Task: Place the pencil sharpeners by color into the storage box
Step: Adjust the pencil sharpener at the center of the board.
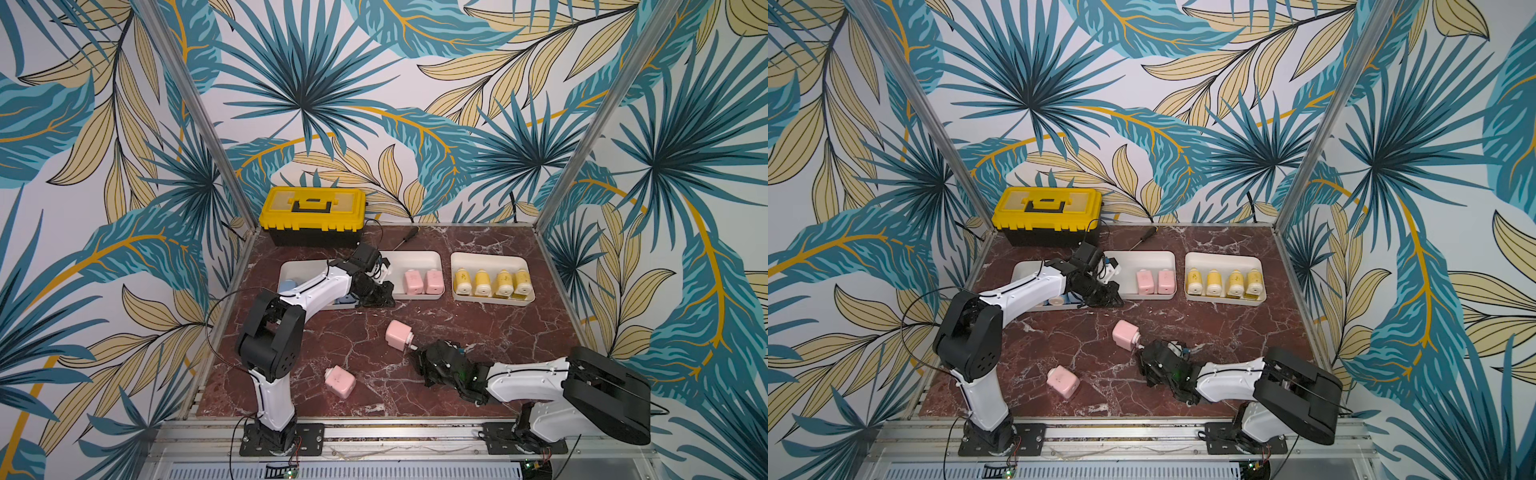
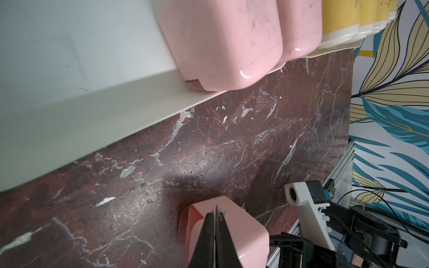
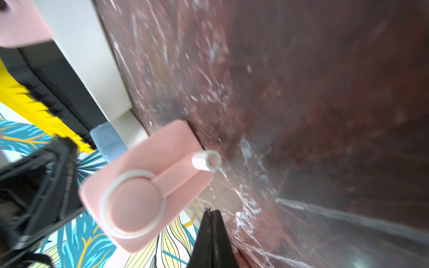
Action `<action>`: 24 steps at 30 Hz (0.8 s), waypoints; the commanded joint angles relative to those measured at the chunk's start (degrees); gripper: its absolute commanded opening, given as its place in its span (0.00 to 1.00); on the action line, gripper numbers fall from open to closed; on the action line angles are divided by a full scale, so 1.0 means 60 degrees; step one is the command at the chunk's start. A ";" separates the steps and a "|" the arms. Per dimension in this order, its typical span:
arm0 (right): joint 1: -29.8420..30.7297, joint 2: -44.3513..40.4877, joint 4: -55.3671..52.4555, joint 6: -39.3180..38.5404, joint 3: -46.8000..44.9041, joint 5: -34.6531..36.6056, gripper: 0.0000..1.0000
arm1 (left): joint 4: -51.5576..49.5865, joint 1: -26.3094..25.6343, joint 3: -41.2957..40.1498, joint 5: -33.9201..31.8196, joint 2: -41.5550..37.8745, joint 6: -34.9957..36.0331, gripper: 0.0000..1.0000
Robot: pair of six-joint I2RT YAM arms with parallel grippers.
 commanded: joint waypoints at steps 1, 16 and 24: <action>-0.0253 -0.0075 -0.0407 -0.0309 -0.0048 0.0060 0.00 | 0.0244 -0.0057 -0.0116 0.0132 0.0099 0.0102 0.07; -0.0957 0.0951 0.0180 -0.0731 0.0680 -0.0987 0.00 | 0.0274 -0.0170 -0.0393 0.0091 0.0045 0.0104 0.07; -0.1681 0.0661 -0.0229 -0.1269 0.0825 -0.1442 0.00 | 0.0343 -0.0267 -0.0736 0.0086 -0.0182 0.0031 0.06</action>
